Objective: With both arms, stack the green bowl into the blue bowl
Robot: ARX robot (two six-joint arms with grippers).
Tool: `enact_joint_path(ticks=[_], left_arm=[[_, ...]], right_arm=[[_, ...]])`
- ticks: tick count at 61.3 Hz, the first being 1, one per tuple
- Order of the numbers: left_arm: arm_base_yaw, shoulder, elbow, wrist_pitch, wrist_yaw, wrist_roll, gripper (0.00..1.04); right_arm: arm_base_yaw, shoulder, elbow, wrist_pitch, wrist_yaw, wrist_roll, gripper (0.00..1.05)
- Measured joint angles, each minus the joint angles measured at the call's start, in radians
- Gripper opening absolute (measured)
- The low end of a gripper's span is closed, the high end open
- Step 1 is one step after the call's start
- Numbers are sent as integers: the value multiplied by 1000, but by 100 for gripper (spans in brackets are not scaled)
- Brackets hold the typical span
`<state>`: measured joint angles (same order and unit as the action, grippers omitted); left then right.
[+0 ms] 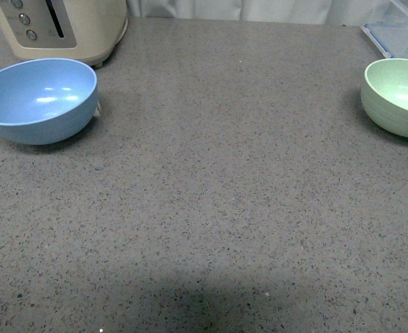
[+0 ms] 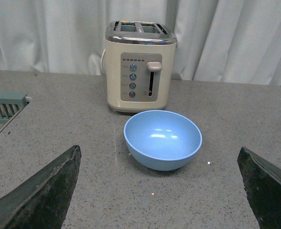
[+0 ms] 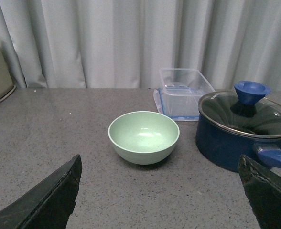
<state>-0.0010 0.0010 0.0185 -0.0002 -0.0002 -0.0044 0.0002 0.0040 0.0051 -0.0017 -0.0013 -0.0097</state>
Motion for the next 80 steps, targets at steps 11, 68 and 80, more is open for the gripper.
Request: enact_joint_path(ticks=[11, 68, 80], left_arm=[[0, 0, 0, 0, 0, 0, 98], [-5, 409, 117, -68, -198, -214, 98], [-10, 767, 273, 50, -106, -406, 98]], right_arm=[[0, 0, 0, 0, 0, 0, 95], [0, 0, 0, 0, 0, 0, 95], [0, 0, 0, 0, 0, 0, 95]])
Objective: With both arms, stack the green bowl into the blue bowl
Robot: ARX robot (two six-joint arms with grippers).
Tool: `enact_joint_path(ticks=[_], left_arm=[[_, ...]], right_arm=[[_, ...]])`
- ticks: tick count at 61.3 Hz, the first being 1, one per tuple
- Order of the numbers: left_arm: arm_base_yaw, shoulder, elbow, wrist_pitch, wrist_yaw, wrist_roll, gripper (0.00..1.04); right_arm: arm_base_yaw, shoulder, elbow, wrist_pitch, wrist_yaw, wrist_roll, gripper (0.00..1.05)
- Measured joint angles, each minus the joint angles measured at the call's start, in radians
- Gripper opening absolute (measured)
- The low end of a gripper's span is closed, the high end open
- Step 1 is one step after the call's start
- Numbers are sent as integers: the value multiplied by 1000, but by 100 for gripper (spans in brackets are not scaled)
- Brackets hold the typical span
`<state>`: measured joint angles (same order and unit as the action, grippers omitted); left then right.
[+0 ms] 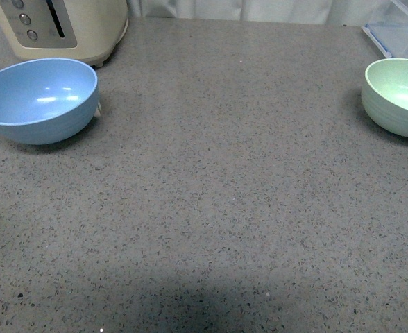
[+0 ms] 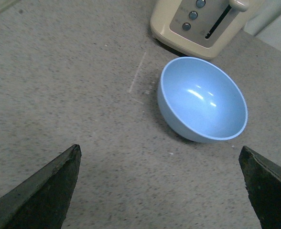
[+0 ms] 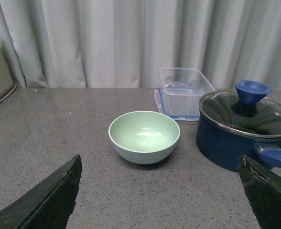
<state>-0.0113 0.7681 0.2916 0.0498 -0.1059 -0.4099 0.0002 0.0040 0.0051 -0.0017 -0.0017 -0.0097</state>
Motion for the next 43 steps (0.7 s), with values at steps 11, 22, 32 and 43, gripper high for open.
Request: enact_joint_path(ticks=[11, 22, 32, 43], left_arm=[[-53, 276, 130, 3, 84, -158, 98], [-82, 473, 184, 90, 95, -263, 98], [-53, 612, 209, 143, 100, -299, 98], [-22, 713, 230, 217, 134, -294, 98]], right_arm=[[0, 0, 0, 0, 0, 0, 95], [0, 0, 0, 0, 0, 0, 95], [0, 0, 0, 0, 0, 0, 95], [0, 0, 0, 0, 0, 0, 95]])
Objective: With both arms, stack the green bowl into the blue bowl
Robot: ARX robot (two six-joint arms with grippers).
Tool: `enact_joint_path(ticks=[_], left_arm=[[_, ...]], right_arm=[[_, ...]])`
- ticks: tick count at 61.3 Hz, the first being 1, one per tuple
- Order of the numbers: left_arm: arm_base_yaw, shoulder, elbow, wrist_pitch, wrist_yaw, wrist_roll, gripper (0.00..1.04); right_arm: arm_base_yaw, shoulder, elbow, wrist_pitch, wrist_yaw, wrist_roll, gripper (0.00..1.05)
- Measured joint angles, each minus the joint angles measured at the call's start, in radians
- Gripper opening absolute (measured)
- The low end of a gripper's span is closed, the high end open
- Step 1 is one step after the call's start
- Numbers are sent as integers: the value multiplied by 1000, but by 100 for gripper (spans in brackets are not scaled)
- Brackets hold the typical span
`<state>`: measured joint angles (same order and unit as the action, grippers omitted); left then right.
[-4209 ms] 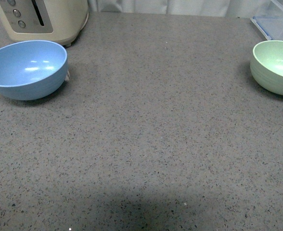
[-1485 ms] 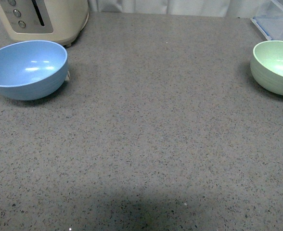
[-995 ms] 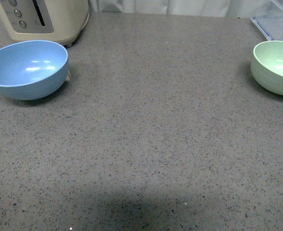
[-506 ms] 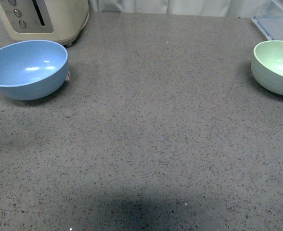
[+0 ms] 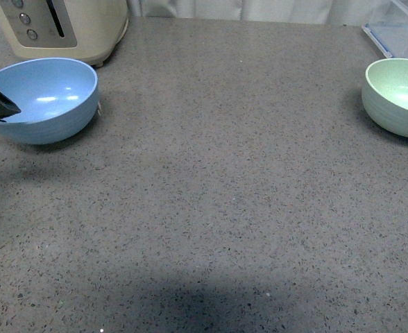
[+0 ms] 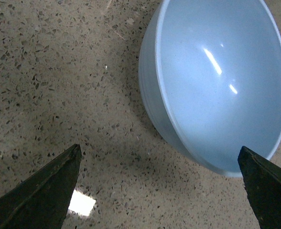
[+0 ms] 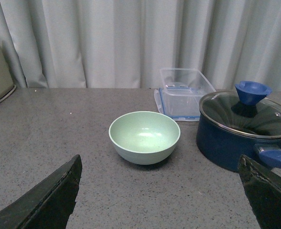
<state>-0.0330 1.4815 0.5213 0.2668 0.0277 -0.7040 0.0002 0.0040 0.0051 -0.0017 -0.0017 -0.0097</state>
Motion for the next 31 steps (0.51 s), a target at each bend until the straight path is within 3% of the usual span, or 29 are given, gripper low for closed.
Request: enact_joint_path(ticks=[31], left_arm=[[77, 188, 150, 41, 37, -14, 98]], right_arm=[[0, 0, 0, 0, 0, 0, 95]])
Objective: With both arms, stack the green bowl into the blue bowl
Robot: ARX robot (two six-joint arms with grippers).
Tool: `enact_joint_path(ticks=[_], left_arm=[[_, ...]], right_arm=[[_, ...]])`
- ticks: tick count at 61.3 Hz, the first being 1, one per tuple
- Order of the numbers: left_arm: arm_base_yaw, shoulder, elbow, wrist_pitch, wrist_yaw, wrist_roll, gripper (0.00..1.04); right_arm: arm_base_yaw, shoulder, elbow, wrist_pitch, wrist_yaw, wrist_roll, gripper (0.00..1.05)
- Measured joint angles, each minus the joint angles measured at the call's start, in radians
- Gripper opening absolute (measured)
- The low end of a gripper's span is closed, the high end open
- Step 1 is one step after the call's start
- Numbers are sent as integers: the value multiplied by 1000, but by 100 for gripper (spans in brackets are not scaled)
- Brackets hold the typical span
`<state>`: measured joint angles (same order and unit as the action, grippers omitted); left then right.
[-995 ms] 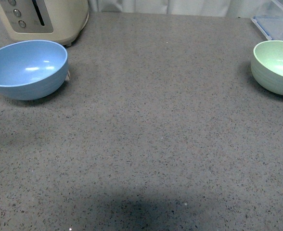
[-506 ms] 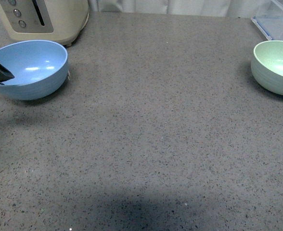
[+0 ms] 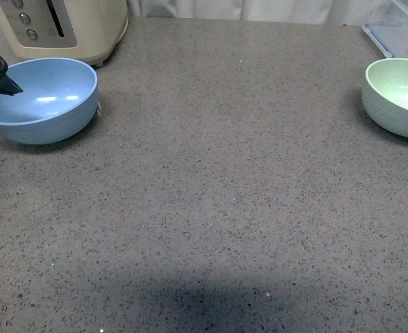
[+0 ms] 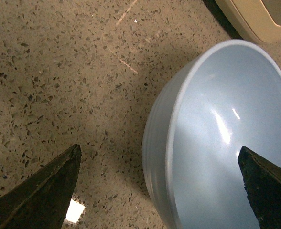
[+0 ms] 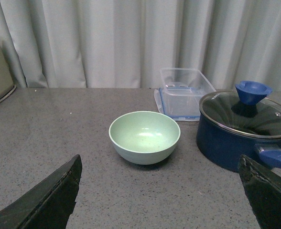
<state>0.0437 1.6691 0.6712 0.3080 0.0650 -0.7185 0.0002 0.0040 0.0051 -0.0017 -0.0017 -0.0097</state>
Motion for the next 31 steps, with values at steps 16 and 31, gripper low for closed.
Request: enact_joint_path(ticks=[16, 31], left_arm=[[17, 23, 18, -6, 10, 7, 75], [40, 25, 23, -14, 25, 13, 37]], right_arm=[[0, 0, 0, 0, 0, 0, 95], [0, 0, 0, 0, 0, 0, 95]])
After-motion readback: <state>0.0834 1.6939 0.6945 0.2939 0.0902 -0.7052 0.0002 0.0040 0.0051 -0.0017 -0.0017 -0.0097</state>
